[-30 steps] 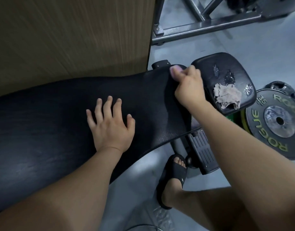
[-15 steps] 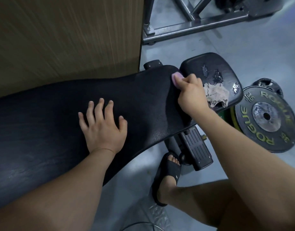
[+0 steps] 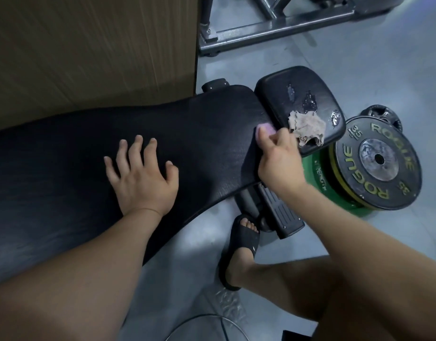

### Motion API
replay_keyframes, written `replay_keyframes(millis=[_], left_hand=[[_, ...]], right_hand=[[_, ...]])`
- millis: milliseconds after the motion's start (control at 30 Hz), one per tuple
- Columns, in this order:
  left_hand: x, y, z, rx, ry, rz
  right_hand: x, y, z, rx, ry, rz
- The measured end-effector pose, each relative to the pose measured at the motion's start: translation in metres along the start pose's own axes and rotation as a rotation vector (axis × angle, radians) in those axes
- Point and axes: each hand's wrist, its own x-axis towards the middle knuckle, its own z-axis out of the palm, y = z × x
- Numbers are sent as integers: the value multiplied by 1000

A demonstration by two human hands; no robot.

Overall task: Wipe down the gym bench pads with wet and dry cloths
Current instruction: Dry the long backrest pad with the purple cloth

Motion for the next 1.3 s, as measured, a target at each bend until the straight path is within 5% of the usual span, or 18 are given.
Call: replay_keyframes(millis=[233, 400, 700, 900, 1033, 1300], left_hand=[[-1, 0, -1, 12, -12, -2], [0, 0, -1, 14, -17, -8], [3, 1, 0, 46, -36, -14], [5, 1, 0, 91, -53, -12], [7, 0, 1, 92, -49, -9], [9, 0, 1, 107, -61, -11]], right_hand=[[-56, -39, -5, 79, -179, -481], [7, 17, -7, 57, 14, -244], [137, -1, 19, 173, -73, -86], [203, -19, 13, 288, -497, -54], [244, -41, 4, 136, -811, -87], [260, -111, 20, 103, -1044, -355]])
